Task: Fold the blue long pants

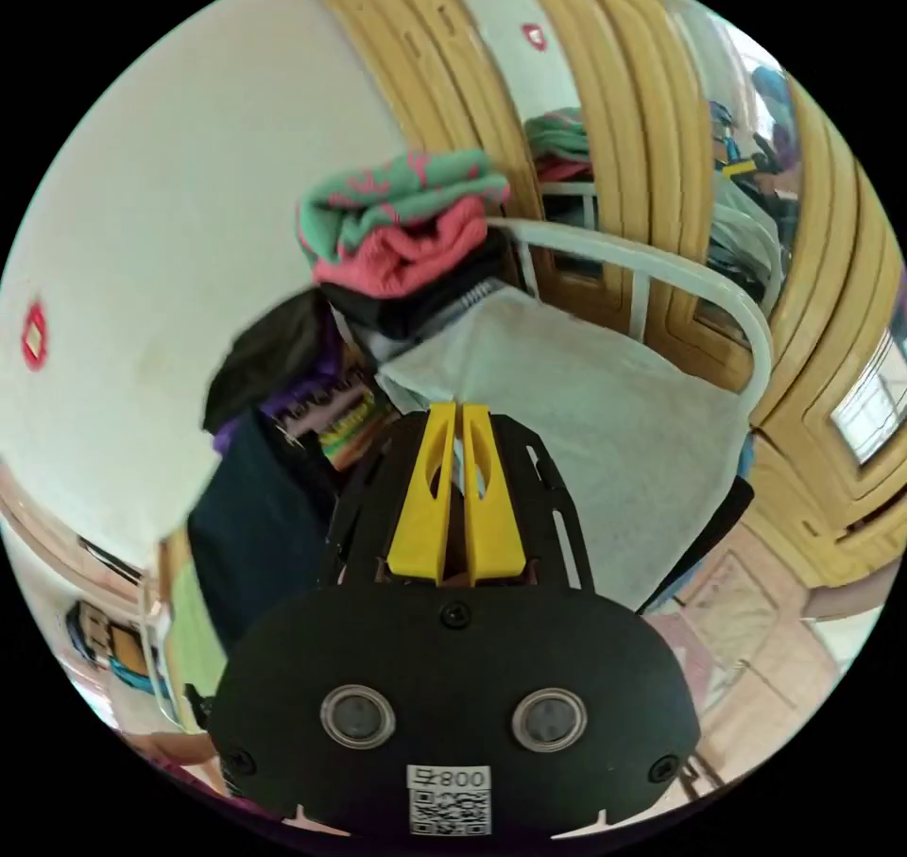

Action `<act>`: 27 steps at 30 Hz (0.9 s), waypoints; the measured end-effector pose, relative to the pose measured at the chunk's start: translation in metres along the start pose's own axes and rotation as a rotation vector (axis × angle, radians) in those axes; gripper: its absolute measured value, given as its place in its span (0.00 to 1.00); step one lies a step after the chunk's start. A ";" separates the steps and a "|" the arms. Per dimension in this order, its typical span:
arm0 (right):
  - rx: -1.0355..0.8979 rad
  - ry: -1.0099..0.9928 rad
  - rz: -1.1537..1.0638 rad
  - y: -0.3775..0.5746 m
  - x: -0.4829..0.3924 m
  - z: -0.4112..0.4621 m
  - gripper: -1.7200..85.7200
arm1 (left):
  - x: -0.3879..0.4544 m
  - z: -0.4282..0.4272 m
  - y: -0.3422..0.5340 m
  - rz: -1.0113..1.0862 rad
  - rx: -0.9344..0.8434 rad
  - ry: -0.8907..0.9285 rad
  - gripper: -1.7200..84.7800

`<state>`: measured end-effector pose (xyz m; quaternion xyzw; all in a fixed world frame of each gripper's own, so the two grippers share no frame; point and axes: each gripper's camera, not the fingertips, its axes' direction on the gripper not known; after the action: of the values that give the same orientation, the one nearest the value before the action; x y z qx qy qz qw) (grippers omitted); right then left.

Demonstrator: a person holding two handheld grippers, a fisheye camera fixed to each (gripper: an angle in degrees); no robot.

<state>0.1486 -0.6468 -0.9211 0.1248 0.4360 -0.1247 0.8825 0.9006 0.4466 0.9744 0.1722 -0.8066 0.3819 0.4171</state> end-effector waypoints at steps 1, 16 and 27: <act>0.077 -0.090 0.057 0.004 0.020 -0.025 0.03 | -0.005 -0.002 0.013 -0.010 0.005 0.001 0.02; 0.531 -0.634 -0.110 0.005 -0.007 -0.330 0.02 | -0.086 -0.088 0.226 -0.186 0.169 0.128 0.02; 0.699 -0.999 -0.526 0.033 -0.205 -0.573 0.02 | -0.126 -0.245 0.450 -0.167 0.637 0.242 0.08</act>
<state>-0.3849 -0.4044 -1.0905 0.2205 -0.0757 -0.5129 0.8262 0.8396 0.9198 0.7491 0.3125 -0.5749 0.5964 0.4649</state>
